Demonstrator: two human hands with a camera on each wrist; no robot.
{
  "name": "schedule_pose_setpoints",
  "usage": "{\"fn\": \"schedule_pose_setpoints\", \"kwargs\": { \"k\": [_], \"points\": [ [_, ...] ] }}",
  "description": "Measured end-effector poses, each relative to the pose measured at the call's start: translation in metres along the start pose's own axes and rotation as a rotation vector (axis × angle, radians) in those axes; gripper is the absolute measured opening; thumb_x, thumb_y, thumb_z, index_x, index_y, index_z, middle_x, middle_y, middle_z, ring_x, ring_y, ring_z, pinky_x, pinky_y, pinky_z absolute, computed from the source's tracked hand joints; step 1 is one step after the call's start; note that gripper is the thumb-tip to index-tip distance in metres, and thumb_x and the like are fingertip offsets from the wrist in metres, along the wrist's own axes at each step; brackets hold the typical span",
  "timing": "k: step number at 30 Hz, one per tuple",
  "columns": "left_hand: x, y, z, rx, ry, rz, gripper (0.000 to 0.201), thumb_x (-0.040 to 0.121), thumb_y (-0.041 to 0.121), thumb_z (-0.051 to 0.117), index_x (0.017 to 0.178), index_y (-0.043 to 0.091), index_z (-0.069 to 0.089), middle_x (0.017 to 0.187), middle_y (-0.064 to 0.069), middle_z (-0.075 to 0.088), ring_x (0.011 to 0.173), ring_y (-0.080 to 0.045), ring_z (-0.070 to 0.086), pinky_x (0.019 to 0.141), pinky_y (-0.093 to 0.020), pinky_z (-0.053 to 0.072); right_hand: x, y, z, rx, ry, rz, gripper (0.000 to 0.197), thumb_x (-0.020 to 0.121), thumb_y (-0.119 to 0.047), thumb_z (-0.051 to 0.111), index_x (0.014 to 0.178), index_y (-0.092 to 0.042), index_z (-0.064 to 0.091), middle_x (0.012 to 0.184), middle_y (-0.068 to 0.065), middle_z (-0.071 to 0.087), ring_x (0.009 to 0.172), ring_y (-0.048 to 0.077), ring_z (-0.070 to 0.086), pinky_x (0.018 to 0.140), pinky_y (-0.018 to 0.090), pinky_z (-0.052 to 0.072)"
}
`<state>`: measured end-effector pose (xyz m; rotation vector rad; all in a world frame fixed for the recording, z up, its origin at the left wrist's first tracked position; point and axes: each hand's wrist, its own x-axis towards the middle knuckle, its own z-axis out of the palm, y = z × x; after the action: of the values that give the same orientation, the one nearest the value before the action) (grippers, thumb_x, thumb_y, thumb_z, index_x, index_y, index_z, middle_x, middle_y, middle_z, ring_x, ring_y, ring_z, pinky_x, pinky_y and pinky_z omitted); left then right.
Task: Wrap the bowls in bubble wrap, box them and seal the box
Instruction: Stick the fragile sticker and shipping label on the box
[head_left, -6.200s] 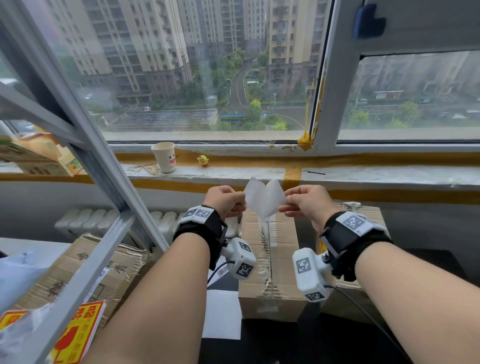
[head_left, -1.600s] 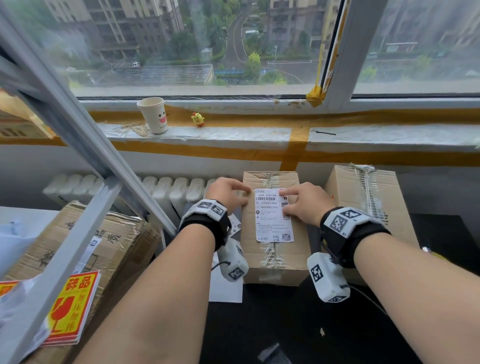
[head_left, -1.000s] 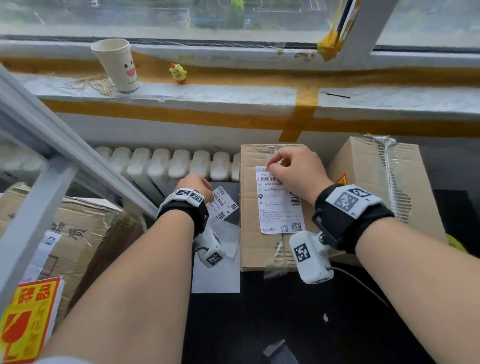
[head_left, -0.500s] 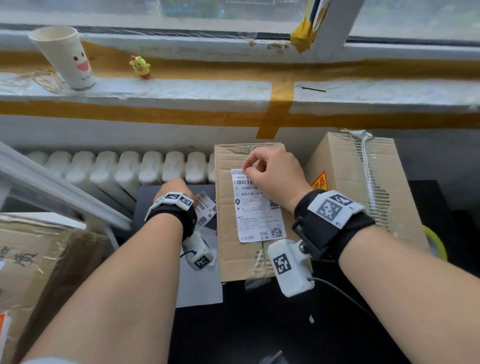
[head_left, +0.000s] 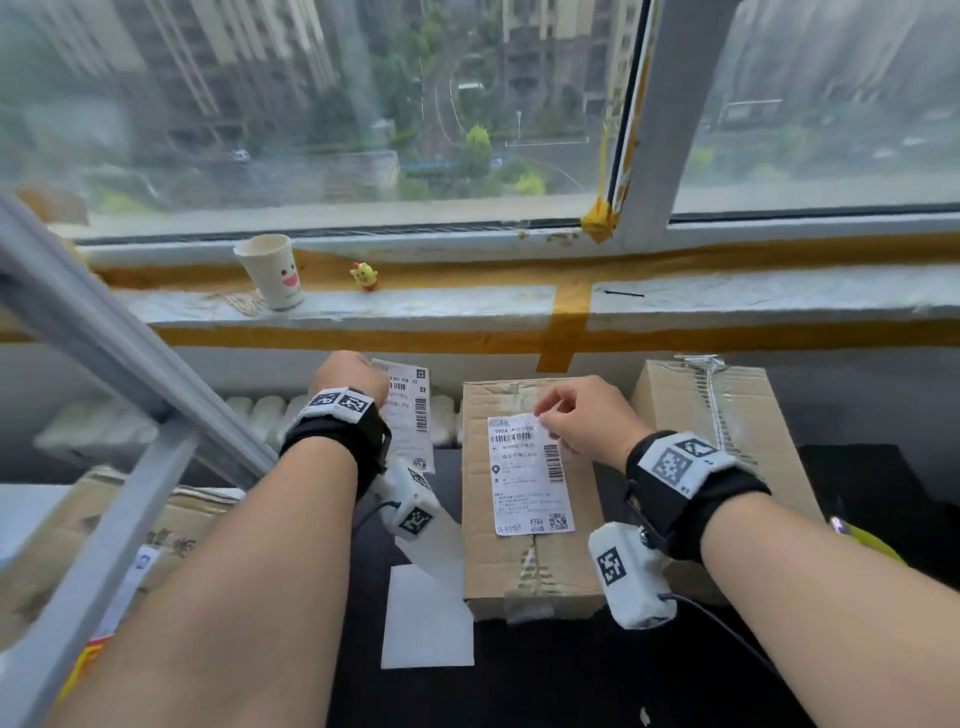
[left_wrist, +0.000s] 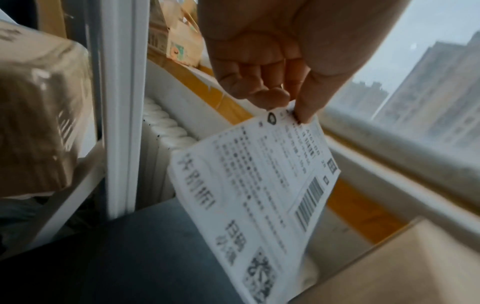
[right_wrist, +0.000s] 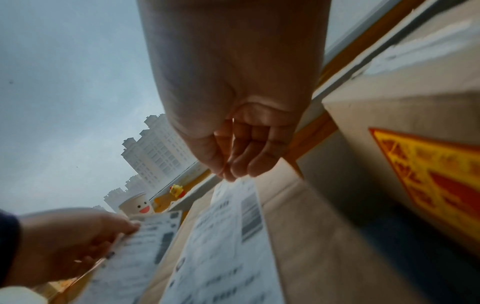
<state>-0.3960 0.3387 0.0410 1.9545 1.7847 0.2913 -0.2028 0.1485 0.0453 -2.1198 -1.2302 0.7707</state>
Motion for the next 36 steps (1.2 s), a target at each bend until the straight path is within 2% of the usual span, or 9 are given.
{"fn": "schedule_pose_setpoints", "kwargs": {
  "k": [4, 7, 9, 11, 14, 17, 20, 24, 36],
  "points": [
    [-0.018, 0.039, -0.031, -0.189, 0.05, 0.039, 0.015, 0.084, 0.022, 0.062, 0.074, 0.013, 0.065, 0.078, -0.007, 0.064, 0.073, -0.027, 0.057, 0.061, -0.025, 0.042, -0.008, -0.006, -0.026, 0.012, 0.065, -0.017, 0.017, 0.089, -0.016, 0.061, 0.078, -0.027, 0.068, 0.076, -0.006, 0.065, 0.076, 0.014, 0.062, 0.081, 0.039, 0.057],
    [-0.04, 0.075, -0.034, -0.45, -0.111, 0.134, 0.028, 0.083, 0.02, 0.07, 0.06, 0.018, 0.055, 0.068, -0.007, 0.06, 0.057, -0.021, 0.051, 0.053, -0.023, 0.044, -0.014, -0.012, -0.043, 0.056, 0.129, -0.056, 0.004, 0.09, -0.026, 0.063, 0.087, -0.026, 0.066, 0.084, -0.007, 0.065, 0.082, 0.013, 0.063, 0.081, 0.04, 0.057],
    [-0.059, 0.099, -0.031, -0.558, -0.281, 0.207, 0.021, 0.085, 0.016, 0.072, 0.069, 0.014, 0.059, 0.069, -0.008, 0.062, 0.051, -0.015, 0.053, 0.048, -0.02, 0.047, -0.018, -0.015, -0.055, 0.127, 0.185, -0.061, 0.017, 0.089, -0.034, 0.066, 0.102, -0.023, 0.064, 0.093, -0.005, 0.065, 0.086, 0.014, 0.063, 0.08, 0.038, 0.057],
    [-0.08, 0.121, -0.026, -0.535, -0.429, 0.289, 0.012, 0.086, 0.016, 0.071, 0.078, 0.01, 0.064, 0.07, -0.006, 0.065, 0.053, -0.012, 0.058, 0.052, -0.021, 0.053, -0.021, -0.015, -0.067, 0.215, 0.239, -0.052, 0.027, 0.087, -0.035, 0.07, 0.108, -0.021, 0.062, 0.099, -0.003, 0.066, 0.09, 0.015, 0.064, 0.081, 0.037, 0.056],
    [-0.1, 0.142, -0.015, -0.514, -0.557, 0.359, 0.011, 0.086, 0.015, 0.071, 0.078, 0.009, 0.065, 0.067, -0.004, 0.068, 0.054, -0.01, 0.063, 0.058, -0.022, 0.056, -0.029, -0.013, -0.087, 0.323, 0.336, -0.047, 0.008, 0.086, -0.02, 0.072, 0.084, -0.02, 0.064, 0.091, 0.002, 0.07, 0.084, 0.017, 0.066, 0.078, 0.036, 0.057],
    [-0.111, 0.156, -0.007, -0.547, -0.582, 0.37, 0.012, 0.087, 0.018, 0.07, 0.078, 0.011, 0.066, 0.065, -0.002, 0.07, 0.054, -0.009, 0.065, 0.058, -0.023, 0.057, -0.035, -0.003, -0.103, 0.338, 0.379, -0.01, 0.019, 0.087, -0.014, 0.07, 0.07, -0.015, 0.063, 0.073, 0.002, 0.067, 0.063, 0.015, 0.059, 0.058, 0.025, 0.051],
    [-0.115, 0.167, -0.002, -0.625, -0.58, 0.35, 0.015, 0.094, 0.022, 0.061, 0.085, 0.011, 0.066, 0.069, -0.002, 0.072, 0.055, -0.01, 0.066, 0.063, -0.026, 0.058, -0.044, 0.004, -0.113, 0.392, 0.369, 0.024, 0.018, 0.089, -0.008, 0.067, 0.071, -0.008, 0.063, 0.07, 0.006, 0.064, 0.05, 0.012, 0.053, 0.044, 0.019, 0.043],
    [-0.121, 0.175, 0.002, -0.679, -0.617, 0.32, 0.017, 0.096, 0.02, 0.057, 0.085, 0.009, 0.066, 0.081, -0.01, 0.072, 0.061, -0.014, 0.068, 0.075, -0.033, 0.059, -0.049, 0.012, -0.12, 0.431, 0.365, 0.036, 0.013, 0.089, -0.007, 0.067, 0.085, 0.005, 0.065, 0.079, 0.015, 0.066, 0.051, 0.014, 0.055, 0.047, 0.022, 0.045],
    [-0.128, 0.177, 0.006, -0.703, -0.679, 0.297, 0.011, 0.095, 0.016, 0.058, 0.093, 0.007, 0.064, 0.083, -0.01, 0.074, 0.065, -0.015, 0.07, 0.068, -0.029, 0.059, -0.056, 0.023, -0.128, 0.443, 0.343, 0.032, 0.008, 0.09, -0.008, 0.066, 0.083, -0.003, 0.065, 0.083, 0.013, 0.07, 0.053, 0.014, 0.057, 0.048, 0.02, 0.045]
  ]
}}
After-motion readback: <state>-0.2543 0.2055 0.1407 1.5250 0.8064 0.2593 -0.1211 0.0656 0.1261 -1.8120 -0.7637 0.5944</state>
